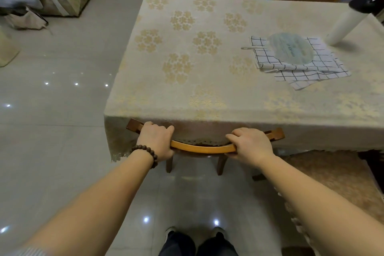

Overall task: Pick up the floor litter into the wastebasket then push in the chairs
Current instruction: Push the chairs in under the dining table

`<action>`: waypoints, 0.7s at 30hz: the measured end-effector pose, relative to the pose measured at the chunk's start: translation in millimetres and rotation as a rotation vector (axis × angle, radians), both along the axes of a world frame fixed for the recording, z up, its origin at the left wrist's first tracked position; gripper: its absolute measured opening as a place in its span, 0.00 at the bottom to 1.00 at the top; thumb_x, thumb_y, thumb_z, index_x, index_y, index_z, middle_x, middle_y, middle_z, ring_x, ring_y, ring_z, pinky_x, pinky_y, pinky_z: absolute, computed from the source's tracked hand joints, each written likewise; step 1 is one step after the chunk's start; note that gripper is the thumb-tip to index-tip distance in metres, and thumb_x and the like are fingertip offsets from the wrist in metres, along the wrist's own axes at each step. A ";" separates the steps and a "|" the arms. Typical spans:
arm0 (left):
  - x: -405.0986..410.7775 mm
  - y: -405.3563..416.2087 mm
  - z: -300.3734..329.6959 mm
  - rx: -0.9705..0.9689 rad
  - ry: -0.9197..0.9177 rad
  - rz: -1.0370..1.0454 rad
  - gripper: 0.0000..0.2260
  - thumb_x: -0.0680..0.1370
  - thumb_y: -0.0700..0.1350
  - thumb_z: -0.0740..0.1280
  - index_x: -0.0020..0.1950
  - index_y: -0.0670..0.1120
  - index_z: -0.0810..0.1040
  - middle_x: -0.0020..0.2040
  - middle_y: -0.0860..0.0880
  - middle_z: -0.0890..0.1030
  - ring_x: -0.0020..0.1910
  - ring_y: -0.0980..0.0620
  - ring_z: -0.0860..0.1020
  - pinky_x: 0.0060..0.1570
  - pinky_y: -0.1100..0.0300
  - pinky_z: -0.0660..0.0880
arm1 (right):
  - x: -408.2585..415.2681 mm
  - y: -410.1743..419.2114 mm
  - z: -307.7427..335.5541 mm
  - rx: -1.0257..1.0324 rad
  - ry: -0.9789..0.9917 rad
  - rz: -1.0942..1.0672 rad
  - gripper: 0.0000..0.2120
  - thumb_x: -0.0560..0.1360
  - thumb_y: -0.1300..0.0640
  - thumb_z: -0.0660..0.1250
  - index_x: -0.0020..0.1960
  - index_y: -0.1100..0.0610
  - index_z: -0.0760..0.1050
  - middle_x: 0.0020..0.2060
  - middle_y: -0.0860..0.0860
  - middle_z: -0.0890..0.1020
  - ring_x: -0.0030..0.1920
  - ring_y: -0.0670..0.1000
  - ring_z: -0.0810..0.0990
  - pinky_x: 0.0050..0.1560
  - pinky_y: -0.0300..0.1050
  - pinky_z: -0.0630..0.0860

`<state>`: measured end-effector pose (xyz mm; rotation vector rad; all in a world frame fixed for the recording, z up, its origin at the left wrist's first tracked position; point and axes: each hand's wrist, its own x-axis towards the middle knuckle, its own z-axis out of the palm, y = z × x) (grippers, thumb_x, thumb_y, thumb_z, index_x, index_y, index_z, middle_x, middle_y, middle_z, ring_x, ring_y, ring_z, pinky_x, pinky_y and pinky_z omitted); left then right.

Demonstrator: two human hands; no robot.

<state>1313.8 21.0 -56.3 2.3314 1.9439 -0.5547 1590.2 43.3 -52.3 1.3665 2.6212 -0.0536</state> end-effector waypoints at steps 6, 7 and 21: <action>1.7 3.1 -4.4 0.057 -0.071 -0.005 0.30 0.69 0.69 0.62 0.65 0.52 0.70 0.58 0.52 0.77 0.57 0.49 0.75 0.58 0.51 0.68 | 6.9 5.0 -2.6 -0.005 0.041 -0.015 0.28 0.69 0.37 0.67 0.63 0.51 0.73 0.55 0.49 0.80 0.58 0.54 0.77 0.56 0.50 0.73; -0.4 3.1 -4.8 0.062 -0.078 -0.013 0.32 0.69 0.69 0.62 0.67 0.52 0.69 0.61 0.52 0.76 0.60 0.49 0.74 0.60 0.51 0.68 | 5.3 4.1 -4.6 0.000 0.044 -0.018 0.28 0.69 0.37 0.67 0.64 0.50 0.72 0.56 0.49 0.79 0.59 0.53 0.76 0.59 0.50 0.71; -39.1 4.5 1.8 0.055 -0.059 0.001 0.39 0.69 0.71 0.60 0.76 0.56 0.57 0.75 0.51 0.64 0.73 0.49 0.61 0.72 0.47 0.56 | -34.8 -6.8 -16.3 0.071 0.064 0.000 0.37 0.70 0.33 0.64 0.73 0.49 0.61 0.72 0.55 0.66 0.73 0.57 0.59 0.72 0.57 0.55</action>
